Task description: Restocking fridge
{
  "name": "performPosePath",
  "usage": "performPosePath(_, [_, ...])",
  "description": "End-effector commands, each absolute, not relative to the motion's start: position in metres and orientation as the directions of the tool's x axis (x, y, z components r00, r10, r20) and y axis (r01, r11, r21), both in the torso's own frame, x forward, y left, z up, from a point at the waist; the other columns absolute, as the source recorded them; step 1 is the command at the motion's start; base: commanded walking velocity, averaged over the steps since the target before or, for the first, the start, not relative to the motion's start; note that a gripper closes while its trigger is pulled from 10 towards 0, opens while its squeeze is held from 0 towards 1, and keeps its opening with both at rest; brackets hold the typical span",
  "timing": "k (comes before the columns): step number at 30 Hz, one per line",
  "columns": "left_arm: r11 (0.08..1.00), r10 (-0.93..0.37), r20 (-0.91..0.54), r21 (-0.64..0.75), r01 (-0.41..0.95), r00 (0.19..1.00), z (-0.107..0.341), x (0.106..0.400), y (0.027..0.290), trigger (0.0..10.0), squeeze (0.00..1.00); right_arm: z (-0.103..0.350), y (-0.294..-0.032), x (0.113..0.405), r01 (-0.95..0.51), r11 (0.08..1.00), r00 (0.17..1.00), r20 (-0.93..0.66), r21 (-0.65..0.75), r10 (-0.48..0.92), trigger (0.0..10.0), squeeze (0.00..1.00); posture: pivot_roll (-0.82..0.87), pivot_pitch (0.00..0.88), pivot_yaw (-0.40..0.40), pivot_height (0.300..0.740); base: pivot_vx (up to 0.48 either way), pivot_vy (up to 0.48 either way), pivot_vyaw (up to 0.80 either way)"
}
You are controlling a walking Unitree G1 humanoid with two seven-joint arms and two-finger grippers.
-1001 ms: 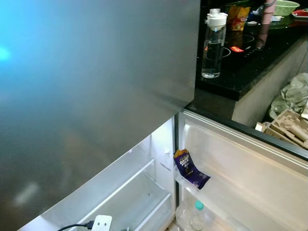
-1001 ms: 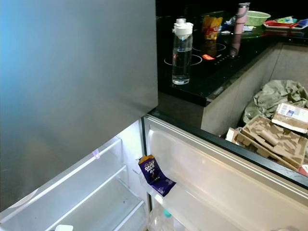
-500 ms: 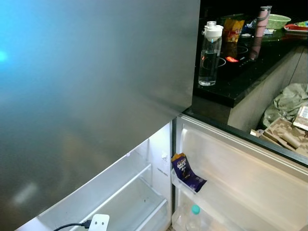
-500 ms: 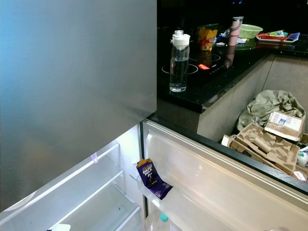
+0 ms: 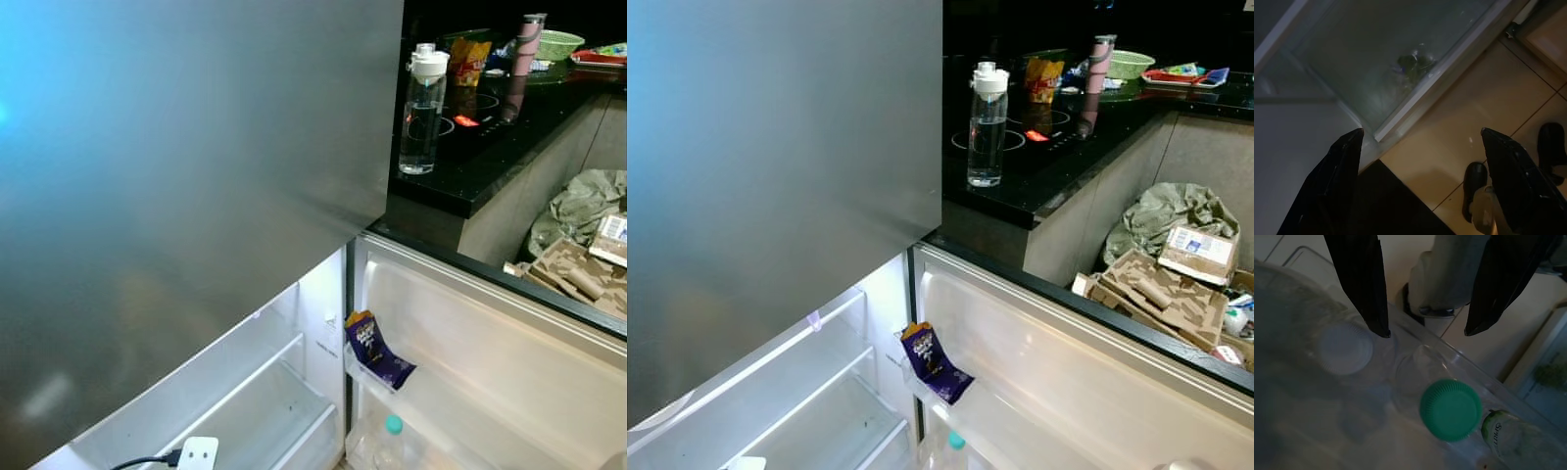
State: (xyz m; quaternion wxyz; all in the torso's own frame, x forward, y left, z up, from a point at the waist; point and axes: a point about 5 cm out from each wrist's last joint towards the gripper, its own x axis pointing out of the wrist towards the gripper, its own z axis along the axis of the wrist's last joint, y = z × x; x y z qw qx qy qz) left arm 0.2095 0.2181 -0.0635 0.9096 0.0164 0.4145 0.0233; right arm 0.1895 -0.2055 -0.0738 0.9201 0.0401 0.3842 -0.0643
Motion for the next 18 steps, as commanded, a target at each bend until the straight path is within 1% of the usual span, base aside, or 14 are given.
performPosePath(1, [0.998,0.051,-0.762,0.066,-0.001,0.646,-0.0641,0.2084,0.2191,10.0,0.0,-0.0749,-0.2046,0.1874,0.178,0.983,0.696,-0.712,0.04,-0.097,10.0,0.0,-0.09,0.101,0.049,0.721,0.0,0.0,0.0])
performPosePath(5, [0.997,0.072,-0.756,0.072,-0.028,0.651,-0.0628,0.2104,0.2203,10.0,0.0,-0.0756,-0.2036,0.187,0.158,0.987,0.688,-0.721,0.036,-0.084,10.0,0.0,-0.09,0.103,0.052,0.721,0.0,0.0,0.0])
performPosePath(9, [0.998,0.053,-0.744,0.064,-0.008,0.666,-0.0592,0.2171,0.218,10.0,0.0,-0.0762,-0.2055,0.1854,0.164,0.986,0.684,-0.725,0.037,-0.087,10.0,0.0,-0.08,0.112,0.053,0.721,0.0,0.0,0.0])
performPosePath(15, [0.998,0.055,-0.751,0.064,-0.009,0.658,-0.0602,0.2159,0.2177,10.0,0.0,-0.0761,-0.2068,0.185,0.141,0.99,0.683,-0.726,0.024,-0.079,10.0,0.0,-0.08,0.114,0.058,0.721,0.0,0.0,0.0])
performPosePath(16, [0.998,0.055,-0.752,0.064,-0.01,0.657,-0.0605,0.2155,0.2175,10.0,0.0,-0.0759,-0.2076,0.1852,0.132,0.991,0.684,-0.726,0.02,-0.077,10.0,0.0,-0.09,0.121,0.045,0.721,0.0,0.0,0.0])
performPosePath(18, [0.998,0.061,-0.753,0.065,-0.018,0.655,-0.0612,0.2144,0.2175,10.0,0.0,-0.0752,-0.2097,0.1858,0.117,0.993,0.684,-0.726,0.01,-0.073,10.0,0.0,-0.09,0.121,0.045,0.721,0.0,0.0,0.0])
